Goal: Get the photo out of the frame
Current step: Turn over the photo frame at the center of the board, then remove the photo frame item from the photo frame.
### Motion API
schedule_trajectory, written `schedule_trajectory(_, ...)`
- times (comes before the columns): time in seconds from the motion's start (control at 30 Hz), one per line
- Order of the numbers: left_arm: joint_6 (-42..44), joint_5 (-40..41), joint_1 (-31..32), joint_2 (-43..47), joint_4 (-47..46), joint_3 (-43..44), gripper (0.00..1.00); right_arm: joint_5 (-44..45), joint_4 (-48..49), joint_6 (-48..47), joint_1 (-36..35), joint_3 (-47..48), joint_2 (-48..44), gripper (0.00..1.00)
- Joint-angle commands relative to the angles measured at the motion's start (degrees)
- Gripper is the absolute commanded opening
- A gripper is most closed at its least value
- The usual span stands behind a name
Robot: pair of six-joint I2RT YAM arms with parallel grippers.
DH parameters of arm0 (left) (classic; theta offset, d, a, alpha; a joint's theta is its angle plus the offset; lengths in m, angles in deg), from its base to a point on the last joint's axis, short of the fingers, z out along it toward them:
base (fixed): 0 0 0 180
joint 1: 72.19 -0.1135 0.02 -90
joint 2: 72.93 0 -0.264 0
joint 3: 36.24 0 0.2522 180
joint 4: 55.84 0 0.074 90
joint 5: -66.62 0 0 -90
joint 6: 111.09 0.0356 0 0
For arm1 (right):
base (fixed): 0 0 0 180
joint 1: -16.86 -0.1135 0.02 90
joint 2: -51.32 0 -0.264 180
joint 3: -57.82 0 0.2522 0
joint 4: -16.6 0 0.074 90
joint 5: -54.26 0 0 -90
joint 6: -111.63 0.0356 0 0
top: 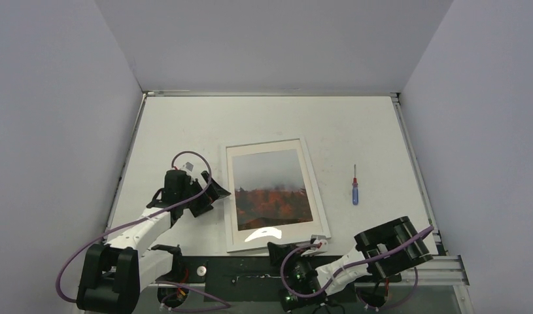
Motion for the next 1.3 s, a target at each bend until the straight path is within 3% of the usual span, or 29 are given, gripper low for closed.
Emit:
schedule_trajectory(0.0, 2.56, 0.99, 0.32, -1.4, 0.69, 1.69, 0.97, 4.14, -18.85, 32.72, -4.33, 4.27, -4.01, 0.71)
schedule_trajectory(0.13, 3.32, 1.01, 0.39, -1.92, 1.28, 2.49, 0.97, 2.22, -31.5, 31.97, -8.75, 9.12, -7.27, 0.75)
schedule_trajectory(0.27, 3.84, 1.48, 0.41, -2.11, 1.98, 3.14, 0.97, 5.85, -43.54, 31.23, -12.98, 15.78, -8.7, 0.74)
schedule_trajectory(0.33, 3.85, 1.48, 0.45, -2.11, 1.9, 3.12, 0.97, 10.24, -50.24, 27.03, -13.4, 19.81, -9.97, 0.76)
schedule_trajectory(0.37, 3.97, 1.37, 0.49, -2.11, 1.89, 3.07, 0.97, 11.25, -55.05, 19.28, -11.95, 22.59, -11.32, 0.78)
schedule_trajectory(0.43, 4.3, 1.22, 0.66, -2.18, 2.07, 2.91, 0.97, 7.88, -58.27, -0.4, -5.43, 27.6, -15.8, 0.82)
schedule_trajectory(0.47, 4.37, 1.14, 0.94, -2.24, 2.07, 2.77, 0.97, 5.1, -52.13, -18.94, -0.33, 28.37, -19.3, 0.84)
schedule_trajectory(0.5, 4.37, 1.19, 1.18, -2.22, 2.02, 2.53, 0.97, -3.14, -43.17, -36.5, 5.47, 27.41, -22.96, 0.85)
schedule_trajectory(0.53, 4.3, 1.25, 1.44, -2.29, 1.99, 2.27, 0.96, -11.37, -35.36, -48.23, 12.67, 25.33, -26.64, 0.85)
schedule_trajectory(0.57, 4.21, 1.25, 1.69, -2.28, 1.91, 2.11, 0.96, -17.97, -31.32, -54.05, 19.44, 23.02, -30.54, 0.81)
schedule_trajectory(0.7, 4.82, 1.63, 3.21, -2.49, 3.6, 2.4, 0.94, -36.51, -27.65, -65.31, 41.14, 15.63, -43.14, 0.8)
schedule_trajectory(0.83, 5.2, 3.56, 5.2, -2.84, 4.71, 2.7, 0.92, -61.84, -28.99, -75.96, 62.89, 14.11, -42.3, 0.8)
schedule_trajectory(0.87, 5.34, 3.92, 5.58, -3.0, 4.96, 2.83, 0.92, -66.38, -28.66, -78.08, 65.54, 13.72, -40.66, 0.79)
schedule_trajectory(1.0, 6.07, 5.28, 7.45, -4.15, 6.38, 4.19, 0.91, -70.8, -26.43, -81.67, 69.36, 12.44, -33.16, 0.78)
schedule_trajectory(1.27, 6.67, 5.63, 8.63, -4.68, 7.32, 5.34, 0.91, -67.4, -23.53, -83.34, 70.99, 11.69, -24.84, 0.75)
